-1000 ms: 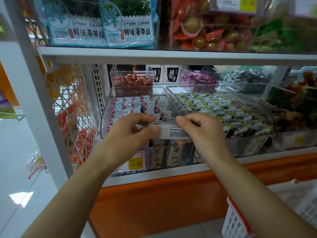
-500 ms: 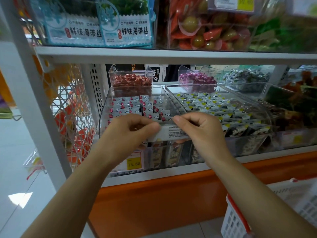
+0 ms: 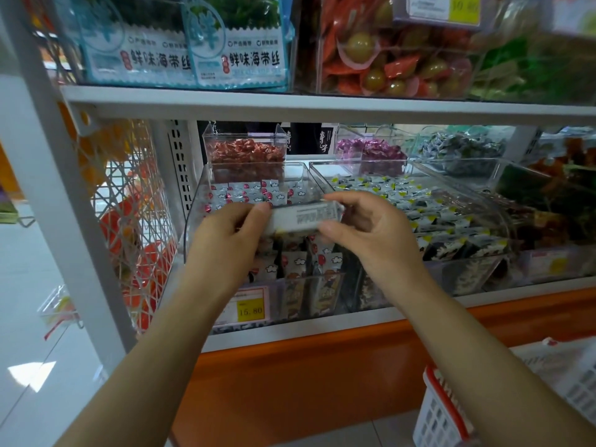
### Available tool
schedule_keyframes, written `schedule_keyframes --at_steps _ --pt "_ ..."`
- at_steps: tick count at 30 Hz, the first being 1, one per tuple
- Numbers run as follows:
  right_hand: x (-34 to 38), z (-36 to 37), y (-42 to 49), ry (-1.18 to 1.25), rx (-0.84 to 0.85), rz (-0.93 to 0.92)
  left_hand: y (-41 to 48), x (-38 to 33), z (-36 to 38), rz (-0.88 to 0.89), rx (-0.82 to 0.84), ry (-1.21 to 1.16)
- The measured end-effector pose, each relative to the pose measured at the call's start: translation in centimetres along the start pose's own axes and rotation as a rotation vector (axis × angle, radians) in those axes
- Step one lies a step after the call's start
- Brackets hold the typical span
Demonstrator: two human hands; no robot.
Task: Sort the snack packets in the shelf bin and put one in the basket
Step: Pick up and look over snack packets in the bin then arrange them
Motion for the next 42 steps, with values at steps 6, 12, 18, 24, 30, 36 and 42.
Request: schedule_keyframes --at_steps 6,12,18,24,30,36,42 --pt "0.4 -0.9 2.0 -0.294 -0.114 -0.008 0.7 2.1 2.5 0.081 0.261 0.778" --pt "1.2 0.3 3.9 -0.598 0.08 -0.026 0.4 5.0 3.1 -0.011 0.43 0.933" --pt "0.0 3.7 4.6 -0.741 0.221 0.027 0.3 4.8 3.1 -0.006 0.429 0.931" --pt "-1.7 6.6 4.2 -1.111 0.447 -0.014 0.4 4.8 3.0 -0.013 0.428 0.911" --pt "-2.3 6.4 5.1 -1.085 0.579 0.053 0.4 4.4 3.0 -0.027 0.439 0.899" --pt "-2.0 5.5 6.3 -0.957 0.49 0.065 0.4 4.2 2.9 -0.034 0.436 0.872" --pt "-1.1 5.2 8.0 -0.938 0.375 0.015 0.4 4.1 2.8 -0.037 0.441 0.868"
Point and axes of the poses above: each hand's wrist, its own y-axis towards the middle knuckle, its own z-axis out of the palm, x = y × z, the point moved 8 cm from there along y, towards the middle knuckle, and after that the axes turned 9 degrees about x, right-handed, at the moved point
